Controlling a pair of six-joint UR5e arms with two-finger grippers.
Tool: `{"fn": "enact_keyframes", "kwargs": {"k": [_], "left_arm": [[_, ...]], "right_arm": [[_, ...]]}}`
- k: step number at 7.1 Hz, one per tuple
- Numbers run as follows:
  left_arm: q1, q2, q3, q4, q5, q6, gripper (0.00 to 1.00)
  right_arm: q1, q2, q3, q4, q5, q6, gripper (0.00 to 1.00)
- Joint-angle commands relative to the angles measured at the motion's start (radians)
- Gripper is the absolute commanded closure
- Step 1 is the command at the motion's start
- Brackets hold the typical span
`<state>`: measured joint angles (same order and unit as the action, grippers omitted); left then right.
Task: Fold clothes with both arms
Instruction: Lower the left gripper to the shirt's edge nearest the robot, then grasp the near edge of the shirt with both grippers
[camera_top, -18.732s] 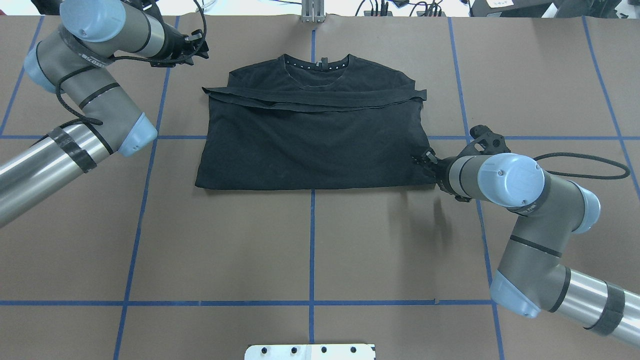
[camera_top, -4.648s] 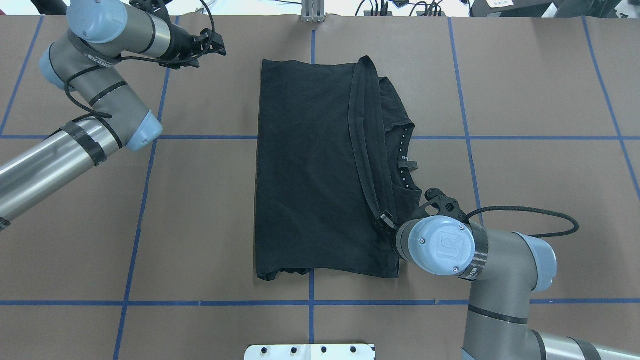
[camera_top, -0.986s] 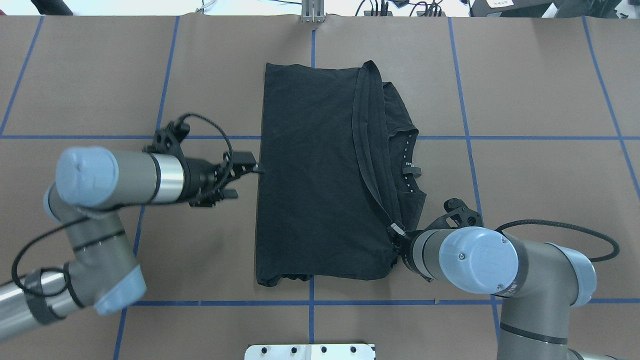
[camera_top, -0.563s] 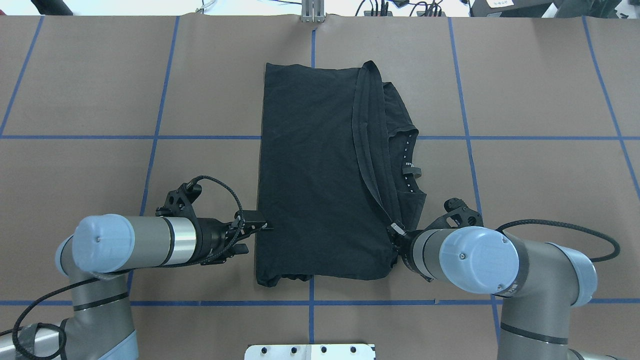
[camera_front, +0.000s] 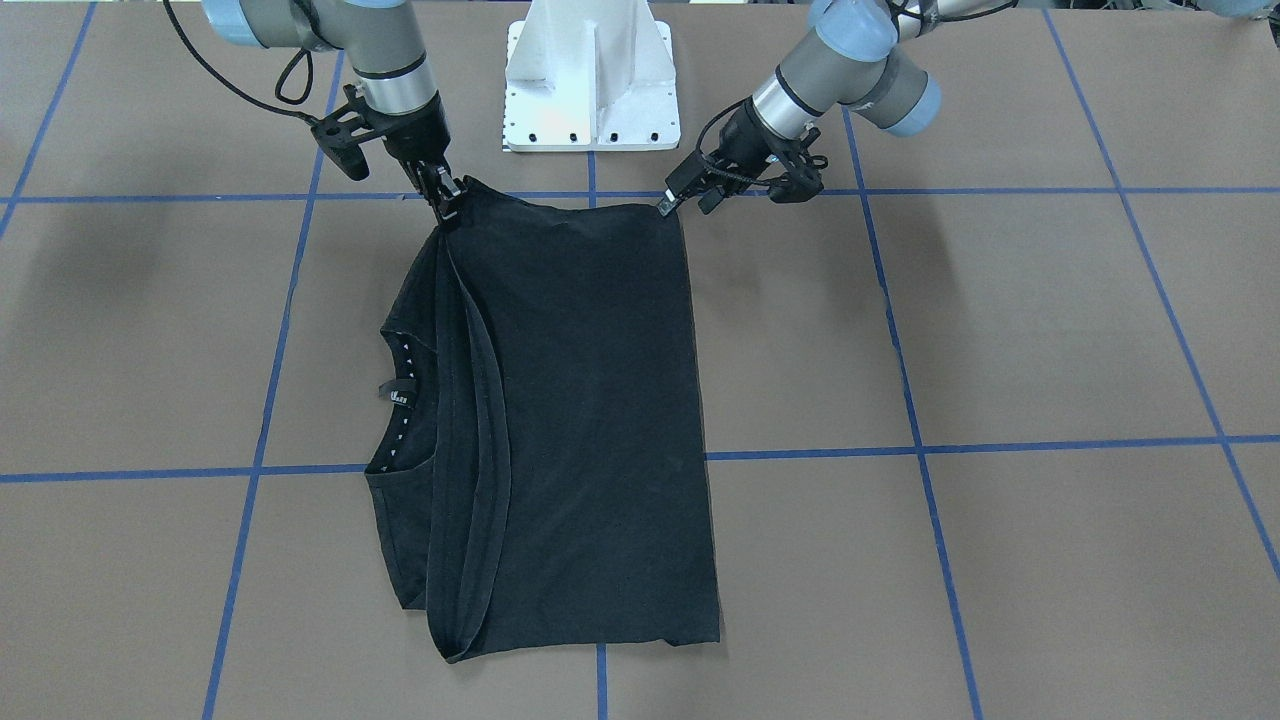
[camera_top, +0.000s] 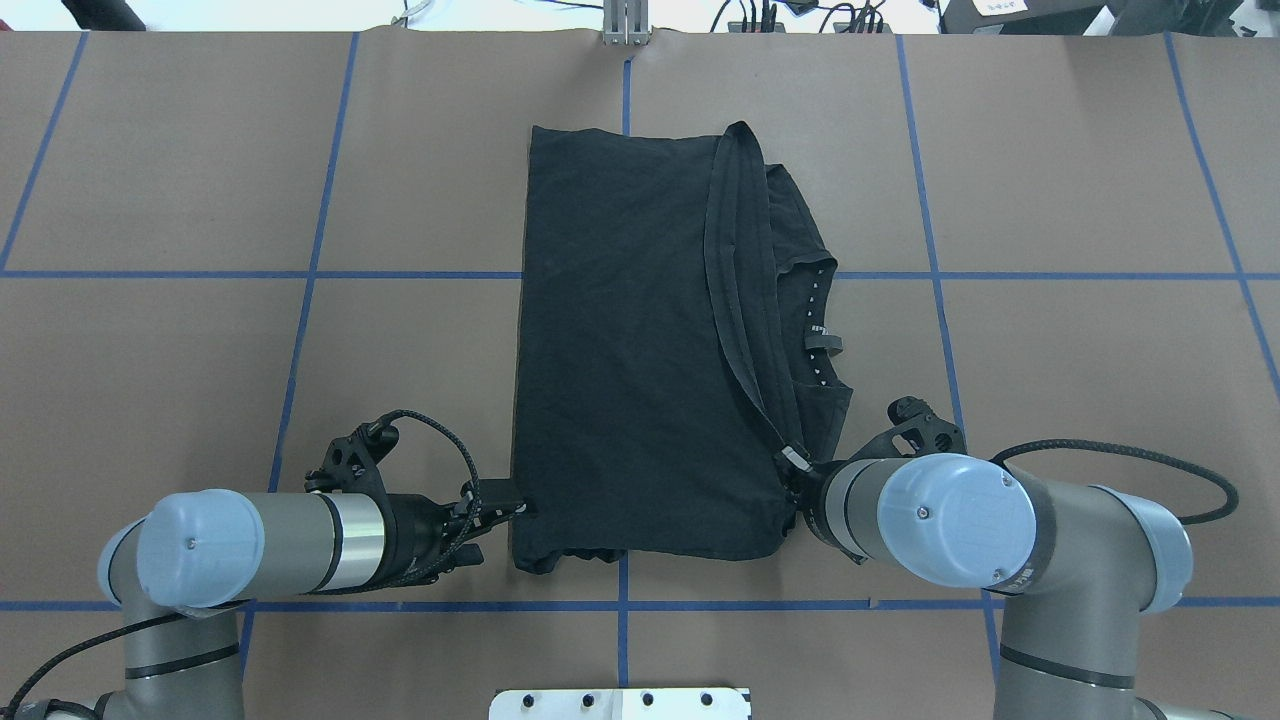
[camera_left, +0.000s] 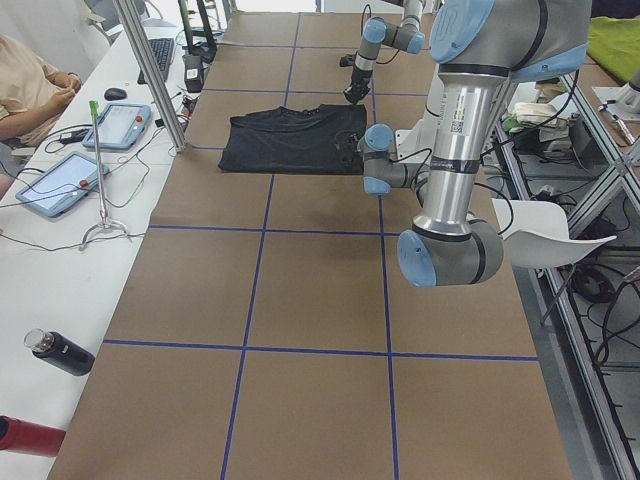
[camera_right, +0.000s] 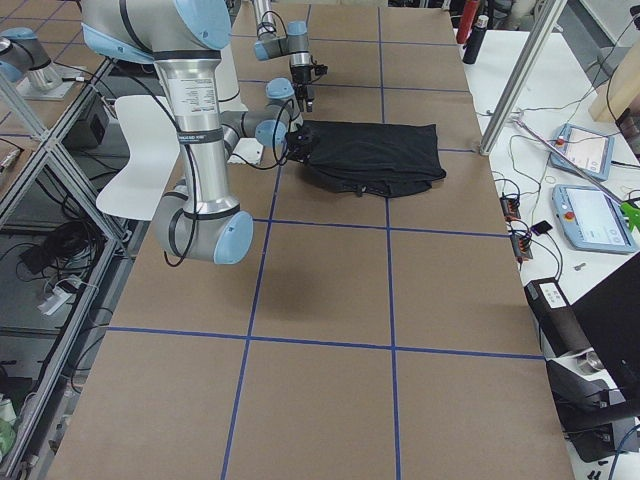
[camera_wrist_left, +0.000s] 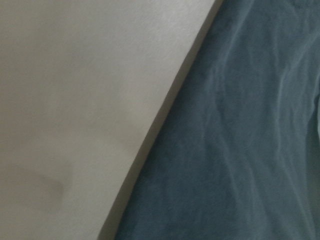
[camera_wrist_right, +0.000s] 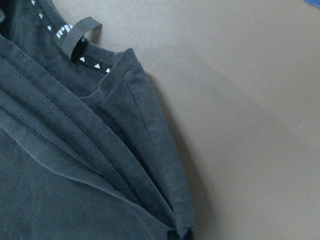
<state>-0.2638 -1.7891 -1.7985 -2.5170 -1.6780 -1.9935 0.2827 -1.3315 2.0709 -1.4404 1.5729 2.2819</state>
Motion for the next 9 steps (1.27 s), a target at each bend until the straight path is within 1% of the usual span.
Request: {"fn": "enact_keyframes", "kwargs": {"k": [1,2,3,4,9], "left_arm": [[0.006,-0.009,0.011,0.004,-0.005,-0.001,0.2],[0.006,-0.009,0.014,0.004,-0.006,-0.001,0.24],[0.006,-0.022,0.018,0.029,-0.006,-0.001,0.25],[0.006,-0.039,0.024,0.036,-0.006,-0.001,0.29],[0.008,-0.046,0.042,0.04,-0.006,-0.001,0.37]], "right_arm": [[0.0,0.0,0.002,0.0,-0.001,0.001,1.0],[0.0,0.0,0.002,0.0,0.001,0.001,1.0],[0.0,0.0,0.002,0.0,0.001,0.001,1.0],[0.0,0.0,0.002,0.0,0.001,0.001,1.0],[0.0,0.0,0.003,0.0,0.001,0.001,1.0]]}}
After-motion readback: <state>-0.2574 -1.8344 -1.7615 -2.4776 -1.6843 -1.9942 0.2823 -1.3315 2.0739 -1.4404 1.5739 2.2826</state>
